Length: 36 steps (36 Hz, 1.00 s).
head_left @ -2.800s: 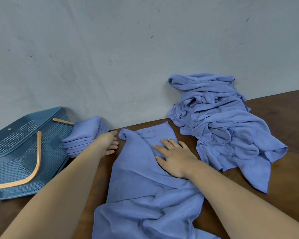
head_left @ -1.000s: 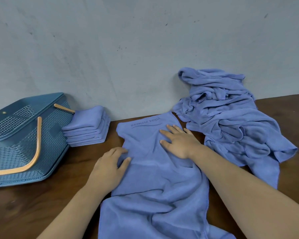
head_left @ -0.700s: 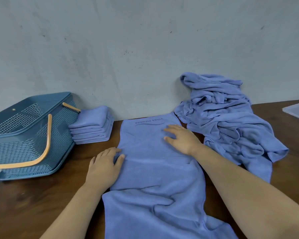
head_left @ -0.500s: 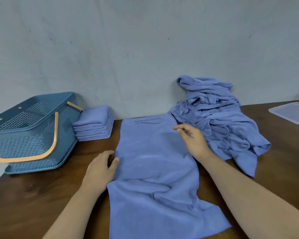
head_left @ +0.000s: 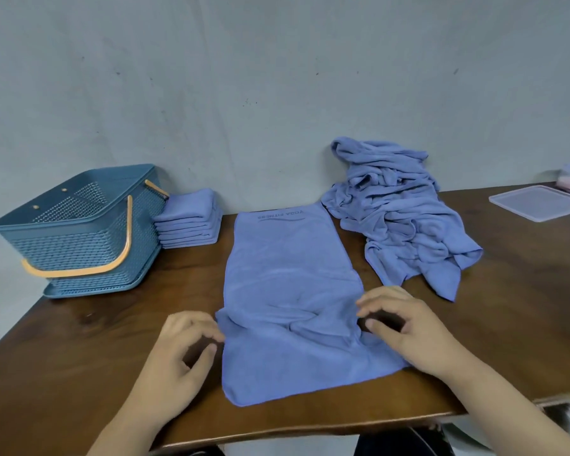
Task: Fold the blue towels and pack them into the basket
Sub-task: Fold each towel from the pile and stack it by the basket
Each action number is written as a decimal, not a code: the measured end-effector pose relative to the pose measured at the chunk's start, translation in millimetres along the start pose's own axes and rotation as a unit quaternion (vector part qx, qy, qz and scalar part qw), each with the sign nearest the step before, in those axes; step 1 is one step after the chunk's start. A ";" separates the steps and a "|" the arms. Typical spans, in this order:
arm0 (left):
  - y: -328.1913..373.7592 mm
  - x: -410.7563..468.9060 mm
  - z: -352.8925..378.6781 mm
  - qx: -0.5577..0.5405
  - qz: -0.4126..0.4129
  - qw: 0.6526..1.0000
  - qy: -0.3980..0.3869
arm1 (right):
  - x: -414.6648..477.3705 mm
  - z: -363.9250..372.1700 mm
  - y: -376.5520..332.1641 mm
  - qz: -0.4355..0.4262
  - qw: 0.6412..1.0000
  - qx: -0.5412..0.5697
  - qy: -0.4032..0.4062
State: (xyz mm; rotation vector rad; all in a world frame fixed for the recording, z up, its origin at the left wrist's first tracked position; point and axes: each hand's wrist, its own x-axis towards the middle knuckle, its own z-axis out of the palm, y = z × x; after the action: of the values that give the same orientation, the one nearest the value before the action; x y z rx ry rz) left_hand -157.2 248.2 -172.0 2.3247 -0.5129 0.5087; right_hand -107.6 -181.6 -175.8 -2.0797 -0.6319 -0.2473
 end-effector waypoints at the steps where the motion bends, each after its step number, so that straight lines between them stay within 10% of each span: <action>1: 5.6 -5.1 -1.7 -0.009 0.011 0.999 -0.033 | -7.0 -1.0 -4.1 -0.012 1.000 -0.008 -0.008; 9: 20.5 -13.7 -8.0 -0.026 -0.016 0.978 -0.206 | -38.3 -7.3 -15.6 -0.038 0.982 -0.142 -0.116; 19: 17.8 -17.0 3.5 -0.013 0.002 0.993 -0.113 | -39.7 4.1 -15.5 -0.060 0.969 -0.237 -0.047; 36: 14.6 -19.6 2.4 -0.230 -0.121 0.964 0.048 | -18.0 -0.2 -66.3 0.021 0.994 0.055 0.092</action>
State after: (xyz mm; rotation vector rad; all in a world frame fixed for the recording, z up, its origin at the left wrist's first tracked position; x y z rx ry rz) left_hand -180.3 240.8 -175.3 1.8728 -0.2591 0.3397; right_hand -157.7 -158.3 -135.0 -1.9349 -0.4803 -0.3671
